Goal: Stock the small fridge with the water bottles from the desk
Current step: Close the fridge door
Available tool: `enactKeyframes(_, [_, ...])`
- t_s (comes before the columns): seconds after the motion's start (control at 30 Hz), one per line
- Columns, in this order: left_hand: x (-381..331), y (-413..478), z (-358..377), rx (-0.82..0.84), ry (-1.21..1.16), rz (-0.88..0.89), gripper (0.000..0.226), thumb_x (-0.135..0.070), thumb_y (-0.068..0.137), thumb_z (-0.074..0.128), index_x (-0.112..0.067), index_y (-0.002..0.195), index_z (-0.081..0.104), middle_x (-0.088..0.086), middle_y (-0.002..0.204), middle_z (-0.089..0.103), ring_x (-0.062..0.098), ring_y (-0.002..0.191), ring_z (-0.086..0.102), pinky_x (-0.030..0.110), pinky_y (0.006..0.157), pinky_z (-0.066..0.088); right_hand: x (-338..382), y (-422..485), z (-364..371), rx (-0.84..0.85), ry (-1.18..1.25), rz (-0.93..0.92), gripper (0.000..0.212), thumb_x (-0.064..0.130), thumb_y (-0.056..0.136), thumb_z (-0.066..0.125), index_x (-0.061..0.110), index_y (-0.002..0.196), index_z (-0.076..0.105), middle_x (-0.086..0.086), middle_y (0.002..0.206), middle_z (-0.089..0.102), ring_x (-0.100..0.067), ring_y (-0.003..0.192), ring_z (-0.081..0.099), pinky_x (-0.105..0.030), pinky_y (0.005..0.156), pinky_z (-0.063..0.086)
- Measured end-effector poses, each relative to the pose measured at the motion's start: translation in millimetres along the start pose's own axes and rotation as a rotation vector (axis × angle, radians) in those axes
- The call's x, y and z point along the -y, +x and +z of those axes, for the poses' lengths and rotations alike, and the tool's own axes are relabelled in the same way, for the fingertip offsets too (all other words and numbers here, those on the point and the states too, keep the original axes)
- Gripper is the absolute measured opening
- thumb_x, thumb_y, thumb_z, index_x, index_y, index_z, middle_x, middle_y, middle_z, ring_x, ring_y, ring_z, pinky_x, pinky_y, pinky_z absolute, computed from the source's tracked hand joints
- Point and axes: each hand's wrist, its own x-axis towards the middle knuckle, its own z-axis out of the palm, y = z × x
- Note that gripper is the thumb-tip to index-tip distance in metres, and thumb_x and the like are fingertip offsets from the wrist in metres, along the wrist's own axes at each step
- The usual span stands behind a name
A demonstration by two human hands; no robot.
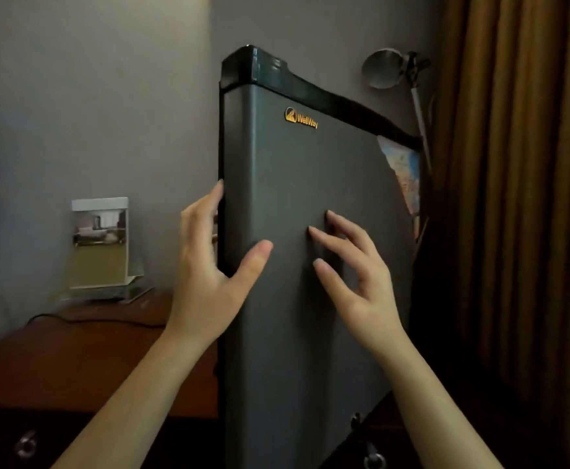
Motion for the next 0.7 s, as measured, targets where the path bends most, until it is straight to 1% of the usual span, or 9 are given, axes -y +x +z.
enactKeyframes(0.07, [24.2, 0.7, -3.3, -0.009, 0.070, -0.064, 0.073, -0.047, 0.080, 0.055, -0.019, 0.142, 0.029, -0.005, 0.128, 0.036, 0.004, 0.122, 0.041, 0.021, 0.102, 0.038, -8.8, 4.9, 19.4, 0.032, -0.055, 0.005, 0.036, 0.016, 0.085, 0.058, 0.021, 0.120, 0.059, -0.003, 0.141, 0.044, -0.011, 0.132, 0.039, -0.022, 0.110, 0.029])
enactKeyframes(0.1, [36.4, 0.3, -4.3, -0.010, 0.107, -0.091, 0.073, -0.048, 0.080, 0.053, -0.018, 0.142, 0.029, -0.005, 0.127, 0.035, 0.001, 0.120, 0.040, 0.019, 0.101, 0.036, -13.8, 7.0, 28.9, 0.045, -0.090, 0.003, 0.037, 0.016, 0.085, 0.058, 0.020, 0.121, 0.060, -0.003, 0.143, 0.042, -0.013, 0.134, 0.037, -0.024, 0.111, 0.028])
enactKeyframes(0.17, [60.6, -0.9, -5.6, -0.011, 0.197, -0.116, 0.071, -0.046, 0.084, 0.054, -0.013, 0.142, 0.031, -0.003, 0.126, 0.035, -0.003, 0.116, 0.037, 0.009, 0.099, 0.030, -26.4, 11.1, 46.8, 0.078, -0.164, 0.002, 0.040, 0.015, 0.085, 0.059, 0.019, 0.125, 0.059, 0.000, 0.146, 0.035, -0.016, 0.138, 0.030, -0.029, 0.115, 0.024])
enactKeyframes(0.23, [84.9, -2.0, -5.4, 0.000, 0.260, -0.156, 0.065, -0.043, 0.090, 0.052, -0.009, 0.141, 0.032, 0.002, 0.128, 0.037, -0.003, 0.116, 0.035, 0.001, 0.097, 0.022, -41.3, 15.2, 63.2, 0.146, -0.255, 0.011, 0.047, 0.014, 0.087, 0.060, 0.023, 0.132, 0.052, 0.006, 0.150, 0.022, -0.015, 0.142, 0.017, -0.041, 0.117, 0.015])
enactKeyframes(0.33, [120.4, 1.7, 1.0, 0.063, 0.239, -0.339, 0.062, -0.042, 0.091, 0.046, -0.013, 0.144, 0.030, 0.006, 0.139, 0.036, 0.011, 0.127, 0.037, 0.012, 0.099, 0.022, -64.8, 22.5, 85.2, 0.261, -0.470, 0.019, 0.059, 0.026, 0.089, 0.058, 0.033, 0.142, 0.034, 0.012, 0.155, 0.000, -0.010, 0.141, -0.010, -0.054, 0.111, -0.001])
enactKeyframes(0.4, [143.5, 8.4, 8.3, 0.092, 0.242, -0.428, 0.058, -0.038, 0.094, 0.045, -0.013, 0.144, 0.030, 0.009, 0.140, 0.037, 0.015, 0.129, 0.035, 0.014, 0.099, 0.022, -79.8, 28.3, 99.3, 0.332, -0.605, 0.034, 0.065, 0.037, 0.089, 0.056, 0.038, 0.145, 0.023, 0.008, 0.157, -0.010, -0.012, 0.139, -0.022, -0.060, 0.108, -0.004])
enactKeyframes(0.43, [154.1, 12.3, 12.7, 0.109, 0.245, -0.458, 0.055, -0.037, 0.095, 0.044, -0.013, 0.143, 0.031, 0.011, 0.140, 0.039, 0.016, 0.130, 0.034, 0.016, 0.100, 0.023, -87.0, 31.6, 106.2, 0.362, -0.659, 0.050, 0.068, 0.042, 0.088, 0.055, 0.039, 0.146, 0.018, 0.006, 0.157, -0.013, -0.015, 0.139, -0.024, -0.063, 0.107, -0.004])
enactKeyframes(0.57, [188.6, 21.3, 31.0, 0.202, 0.190, -0.586, 0.051, -0.032, 0.098, 0.041, -0.013, 0.144, 0.029, 0.014, 0.140, 0.040, 0.025, 0.132, 0.036, 0.037, 0.110, 0.029, -111.9, 43.3, 129.6, 0.443, -0.785, 0.148, 0.074, 0.056, 0.086, 0.051, 0.039, 0.146, 0.012, 0.003, 0.155, -0.021, -0.025, 0.140, -0.027, -0.068, 0.105, -0.004])
enactKeyframes(0.7, [205.9, 17.5, 40.1, 0.272, 0.060, -0.661, 0.058, -0.038, 0.098, 0.036, -0.021, 0.148, 0.011, 0.007, 0.151, 0.026, 0.022, 0.138, 0.026, 0.037, 0.111, 0.024, -128.4, 46.0, 145.4, 0.466, -0.905, 0.164, 0.088, 0.060, 0.080, 0.057, 0.043, 0.145, 0.002, -0.001, 0.151, -0.032, -0.027, 0.129, -0.041, -0.073, 0.101, -0.003])
